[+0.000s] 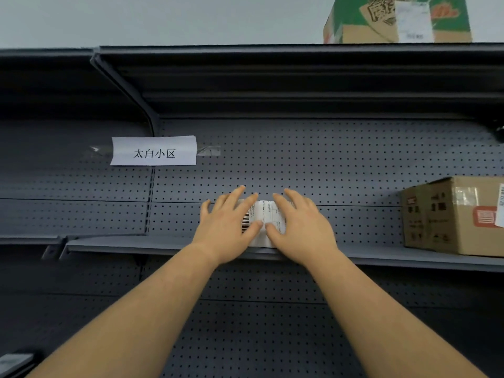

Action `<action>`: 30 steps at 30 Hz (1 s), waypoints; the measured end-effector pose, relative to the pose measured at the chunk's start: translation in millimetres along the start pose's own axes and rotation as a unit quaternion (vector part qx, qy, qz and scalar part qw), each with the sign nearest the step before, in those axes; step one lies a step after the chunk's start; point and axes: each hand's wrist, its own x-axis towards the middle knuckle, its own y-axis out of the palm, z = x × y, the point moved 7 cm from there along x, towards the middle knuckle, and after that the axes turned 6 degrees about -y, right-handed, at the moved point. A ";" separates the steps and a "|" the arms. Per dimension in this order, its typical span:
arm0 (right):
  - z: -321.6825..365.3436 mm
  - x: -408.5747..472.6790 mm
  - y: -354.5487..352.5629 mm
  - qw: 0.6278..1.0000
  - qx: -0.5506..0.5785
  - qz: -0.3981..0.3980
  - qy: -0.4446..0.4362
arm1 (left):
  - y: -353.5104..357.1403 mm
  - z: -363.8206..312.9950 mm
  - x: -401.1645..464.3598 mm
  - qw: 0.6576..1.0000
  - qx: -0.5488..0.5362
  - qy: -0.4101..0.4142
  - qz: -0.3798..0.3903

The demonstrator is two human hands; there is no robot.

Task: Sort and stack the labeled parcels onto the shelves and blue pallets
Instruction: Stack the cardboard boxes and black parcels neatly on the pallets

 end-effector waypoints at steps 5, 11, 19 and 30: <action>-3.1 5.0 8.1 1.000 0.011 -0.002 0.012 | 11.7 0.9 6.0 1.000 -0.018 0.004 -0.014; -4.6 6.0 12.4 1.000 0.026 -0.005 0.012 | 14.5 0.8 8.7 1.000 -0.011 0.011 -0.026; 1.7 1.3 6.3 0.998 0.050 -0.021 0.013 | 4.6 -2.7 2.1 0.999 -0.037 0.005 -0.033; 21.0 -14.4 -32.7 0.995 0.087 -0.048 0.000 | -43.9 -16.3 -25.6 0.999 -0.034 -0.013 -0.038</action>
